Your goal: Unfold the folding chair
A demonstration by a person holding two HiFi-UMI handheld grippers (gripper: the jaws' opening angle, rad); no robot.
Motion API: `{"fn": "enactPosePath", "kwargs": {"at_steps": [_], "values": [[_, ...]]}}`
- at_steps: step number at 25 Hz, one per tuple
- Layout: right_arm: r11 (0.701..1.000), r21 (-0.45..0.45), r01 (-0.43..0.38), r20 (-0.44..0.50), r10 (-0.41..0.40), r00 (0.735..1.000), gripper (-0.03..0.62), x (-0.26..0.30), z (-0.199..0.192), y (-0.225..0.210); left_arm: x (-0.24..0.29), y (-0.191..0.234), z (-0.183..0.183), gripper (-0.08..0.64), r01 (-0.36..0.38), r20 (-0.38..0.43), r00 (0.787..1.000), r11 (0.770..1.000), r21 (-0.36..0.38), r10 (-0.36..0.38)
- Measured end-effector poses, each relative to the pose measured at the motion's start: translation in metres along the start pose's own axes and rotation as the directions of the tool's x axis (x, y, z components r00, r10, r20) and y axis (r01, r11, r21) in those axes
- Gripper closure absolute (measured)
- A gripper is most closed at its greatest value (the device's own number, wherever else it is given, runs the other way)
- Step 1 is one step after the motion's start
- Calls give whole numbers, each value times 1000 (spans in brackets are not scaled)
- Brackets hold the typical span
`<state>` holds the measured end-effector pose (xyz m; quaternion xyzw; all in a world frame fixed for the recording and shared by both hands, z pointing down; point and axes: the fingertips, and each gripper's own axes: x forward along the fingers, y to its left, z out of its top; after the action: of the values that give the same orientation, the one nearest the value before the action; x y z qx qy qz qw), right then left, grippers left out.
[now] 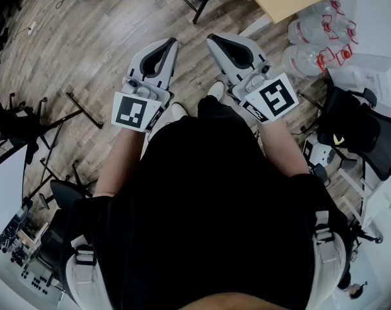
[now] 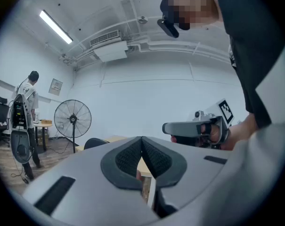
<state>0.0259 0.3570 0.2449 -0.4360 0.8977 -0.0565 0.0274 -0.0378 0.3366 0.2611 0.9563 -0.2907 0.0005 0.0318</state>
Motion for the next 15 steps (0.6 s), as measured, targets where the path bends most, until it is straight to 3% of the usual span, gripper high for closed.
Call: {"fn": "enactPosePath", "kwargs": {"at_steps": [8,15], "values": [[1000,24,14,-31,-13,999,592,-2,-20,59,-61,-1,-10,566,4,1,1000,998,-57,-4],[1000,18,-14,-22,14,1000,590,-6,-17,80,-77,-7,-2,565,17,17,1000,999,-39,-17]]}}
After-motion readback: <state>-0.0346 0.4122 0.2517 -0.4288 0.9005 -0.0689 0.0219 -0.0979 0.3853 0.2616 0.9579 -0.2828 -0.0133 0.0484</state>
